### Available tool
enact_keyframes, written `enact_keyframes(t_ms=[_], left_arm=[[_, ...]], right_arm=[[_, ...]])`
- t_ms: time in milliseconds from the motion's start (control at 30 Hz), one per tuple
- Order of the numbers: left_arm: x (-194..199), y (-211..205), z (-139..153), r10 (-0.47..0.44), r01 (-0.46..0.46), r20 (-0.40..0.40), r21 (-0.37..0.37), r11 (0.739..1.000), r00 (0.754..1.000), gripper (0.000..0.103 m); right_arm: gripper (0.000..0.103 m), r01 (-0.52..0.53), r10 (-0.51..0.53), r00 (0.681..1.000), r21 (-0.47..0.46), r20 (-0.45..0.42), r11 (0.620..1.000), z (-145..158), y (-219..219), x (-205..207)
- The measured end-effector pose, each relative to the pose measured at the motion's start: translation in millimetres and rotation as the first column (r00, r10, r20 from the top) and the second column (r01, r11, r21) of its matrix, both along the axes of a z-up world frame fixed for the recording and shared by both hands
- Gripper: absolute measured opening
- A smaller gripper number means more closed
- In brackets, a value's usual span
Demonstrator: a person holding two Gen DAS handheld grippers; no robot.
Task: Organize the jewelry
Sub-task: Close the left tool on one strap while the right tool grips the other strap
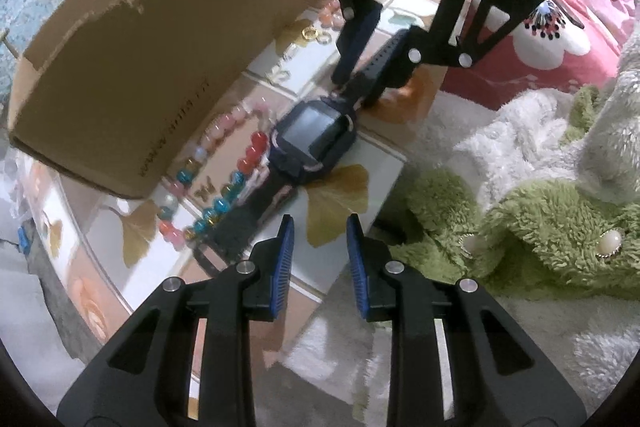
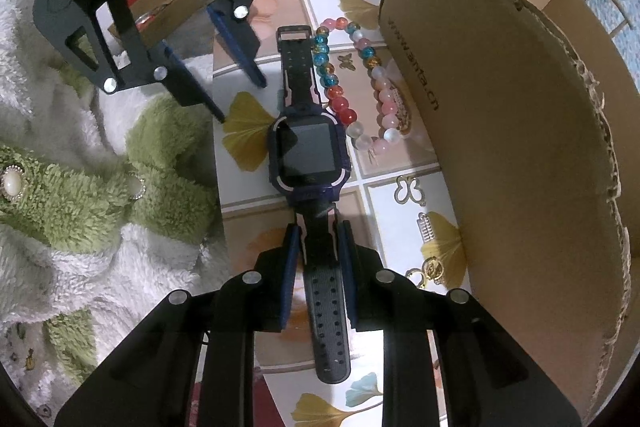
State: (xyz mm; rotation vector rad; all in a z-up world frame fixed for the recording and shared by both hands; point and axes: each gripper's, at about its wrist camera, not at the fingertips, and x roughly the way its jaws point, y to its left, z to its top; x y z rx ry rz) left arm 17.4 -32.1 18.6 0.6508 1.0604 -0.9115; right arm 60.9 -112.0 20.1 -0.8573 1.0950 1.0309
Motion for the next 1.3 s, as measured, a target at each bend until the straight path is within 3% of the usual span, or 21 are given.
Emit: enact_keyframes(t_ms=[200,733,833,1067,1200,1300], left_arm=[[9,5,14,-0.030,0.032,0.044,-0.038,0.999,0.999,0.025],[47,5,7,-0.123,0.120,-0.080,-0.040,0.992,0.989,0.028],[52,5,8,-0.132,0.130,-0.081,-0.030,0.991,0.988,0.036],[55,12,5,-0.145,0.142,-0.125,-0.033,0.989,0.981,0.038],[55,16,1,-0.115,0.102,-0.218,-0.069,0.992,0.969,0.036],[45,15,1,-0.122,0.114,-0.175,-0.050,0.992,0.977,0.036]], right_arm=[[0.020,0.004,-0.004,1.000,0.022,-0.010,1.000,1,-6,1],[0.024,0.018,-0.012,0.998,0.098,-0.054,0.995,9,-28,13],[0.024,0.023,-0.016,0.998,0.105,-0.063,0.994,12,-27,13],[0.024,0.035,-0.026,0.997,0.116,-0.079,0.993,16,-29,19],[0.025,0.042,-0.034,0.997,0.113,-0.073,0.993,18,-29,17],[0.025,0.034,-0.028,0.998,0.105,-0.060,0.994,17,-25,13]])
